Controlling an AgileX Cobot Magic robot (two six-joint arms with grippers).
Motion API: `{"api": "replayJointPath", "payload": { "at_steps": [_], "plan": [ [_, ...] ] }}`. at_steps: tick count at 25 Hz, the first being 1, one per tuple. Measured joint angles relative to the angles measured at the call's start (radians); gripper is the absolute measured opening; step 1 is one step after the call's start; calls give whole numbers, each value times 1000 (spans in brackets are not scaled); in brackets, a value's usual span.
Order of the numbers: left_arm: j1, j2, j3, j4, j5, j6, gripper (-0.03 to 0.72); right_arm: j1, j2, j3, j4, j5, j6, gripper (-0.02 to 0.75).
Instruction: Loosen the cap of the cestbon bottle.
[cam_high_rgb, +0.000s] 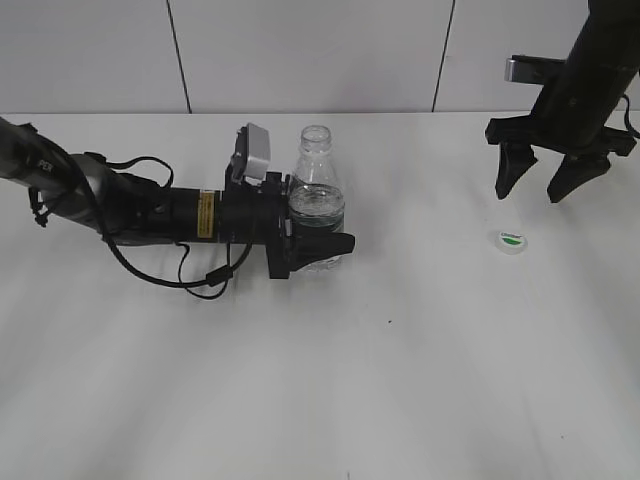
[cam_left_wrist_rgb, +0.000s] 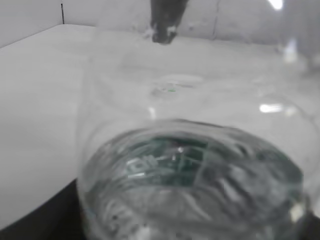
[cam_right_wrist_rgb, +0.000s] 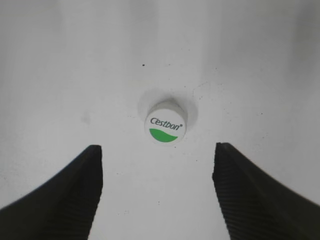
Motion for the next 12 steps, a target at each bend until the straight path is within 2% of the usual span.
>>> {"api": "replayJointPath", "payload": {
  "at_steps": [12],
  "plan": [
    [0,-127,0,41,-3,-50,503,0,0,0,0,1,2,526]
  ]
}}
